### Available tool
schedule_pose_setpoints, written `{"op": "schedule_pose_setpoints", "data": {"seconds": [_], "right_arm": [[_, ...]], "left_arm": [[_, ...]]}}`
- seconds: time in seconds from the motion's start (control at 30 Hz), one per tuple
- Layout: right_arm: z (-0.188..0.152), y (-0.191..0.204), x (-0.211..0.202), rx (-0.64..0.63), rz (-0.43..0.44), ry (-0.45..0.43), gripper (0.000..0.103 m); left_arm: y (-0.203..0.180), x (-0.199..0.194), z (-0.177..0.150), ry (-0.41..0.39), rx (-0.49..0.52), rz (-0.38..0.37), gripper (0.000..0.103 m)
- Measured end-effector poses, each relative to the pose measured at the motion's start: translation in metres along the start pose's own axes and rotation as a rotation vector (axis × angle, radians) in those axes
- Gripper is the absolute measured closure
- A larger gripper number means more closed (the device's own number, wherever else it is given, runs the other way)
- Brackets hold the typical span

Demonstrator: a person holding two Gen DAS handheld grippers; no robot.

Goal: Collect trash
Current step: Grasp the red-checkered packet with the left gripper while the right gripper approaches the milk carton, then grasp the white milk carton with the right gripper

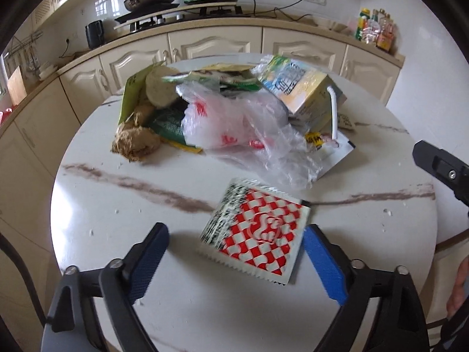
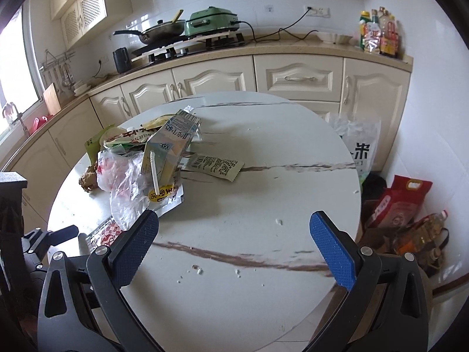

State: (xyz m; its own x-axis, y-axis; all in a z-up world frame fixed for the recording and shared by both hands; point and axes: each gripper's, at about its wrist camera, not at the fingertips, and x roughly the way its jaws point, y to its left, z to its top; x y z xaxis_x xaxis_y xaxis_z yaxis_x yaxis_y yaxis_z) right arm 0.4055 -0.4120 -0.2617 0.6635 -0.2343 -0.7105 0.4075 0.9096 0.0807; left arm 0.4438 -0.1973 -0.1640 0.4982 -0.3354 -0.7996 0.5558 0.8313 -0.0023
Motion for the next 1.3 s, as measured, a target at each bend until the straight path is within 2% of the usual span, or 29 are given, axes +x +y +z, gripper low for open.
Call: {"op": "schedule_pose_setpoints", "data": {"seconds": [0.03,0.1,0.27,0.3,0.47,0.5,0.57,0.6,0.8,0.93,1.0,1.03,1.1,1.17,1.23,1.3], "right_arm": [[0.000,0.000,0.002,0.000,0.002,0.003,0.000],[0.002,0.001,0.005,0.001,0.009,0.006,0.000],[0.006,0.004,0.011,-0.008,0.032,0.016,0.000],[0.007,0.005,0.012,-0.011,0.036,0.017,0.000],[0.014,0.009,0.016,-0.017,0.050,0.016,0.000],[0.017,0.009,0.017,-0.017,0.055,0.016,0.000],[0.022,0.011,0.020,-0.015,0.068,0.018,0.000],[0.024,0.011,0.020,-0.012,0.076,0.015,0.000],[0.051,0.018,0.033,0.019,0.140,0.005,0.000],[0.063,0.032,0.060,0.018,0.196,0.046,0.000],[0.066,0.037,0.080,0.025,0.218,0.093,0.000],[0.067,0.039,0.088,0.033,0.240,0.108,0.006],[0.068,0.041,0.101,0.049,0.260,0.134,0.025],[0.068,0.042,0.107,0.053,0.270,0.135,0.055],[0.069,0.043,0.112,0.053,0.272,0.143,0.063],[0.068,0.044,0.111,0.050,0.275,0.139,0.064]], "left_arm": [[-0.003,-0.001,-0.004,-0.006,0.002,-0.003,0.029],[-0.001,0.001,-0.004,-0.023,0.015,-0.015,0.041],[0.001,0.004,-0.006,-0.044,0.040,-0.036,0.043],[0.006,0.004,-0.004,-0.051,0.044,-0.043,0.053],[-0.007,0.006,-0.007,-0.056,0.052,-0.056,0.054],[-0.006,0.007,-0.008,-0.059,0.051,-0.059,0.057],[-0.007,0.003,-0.009,-0.067,0.048,-0.075,0.084],[-0.006,0.003,-0.009,-0.064,0.039,-0.095,0.093],[0.004,0.001,-0.017,-0.054,0.015,-0.145,0.096],[0.015,-0.008,-0.024,-0.059,-0.015,-0.184,0.096],[0.024,-0.018,-0.027,-0.079,-0.031,-0.191,0.096],[0.027,-0.022,-0.027,-0.086,-0.039,-0.191,0.096],[0.035,-0.030,-0.027,-0.103,-0.050,-0.184,0.096],[0.044,-0.036,-0.028,-0.114,-0.067,-0.187,0.096],[0.052,-0.042,-0.029,-0.126,-0.080,-0.194,0.096],[0.059,-0.047,-0.030,-0.136,-0.090,-0.201,0.096]]}}
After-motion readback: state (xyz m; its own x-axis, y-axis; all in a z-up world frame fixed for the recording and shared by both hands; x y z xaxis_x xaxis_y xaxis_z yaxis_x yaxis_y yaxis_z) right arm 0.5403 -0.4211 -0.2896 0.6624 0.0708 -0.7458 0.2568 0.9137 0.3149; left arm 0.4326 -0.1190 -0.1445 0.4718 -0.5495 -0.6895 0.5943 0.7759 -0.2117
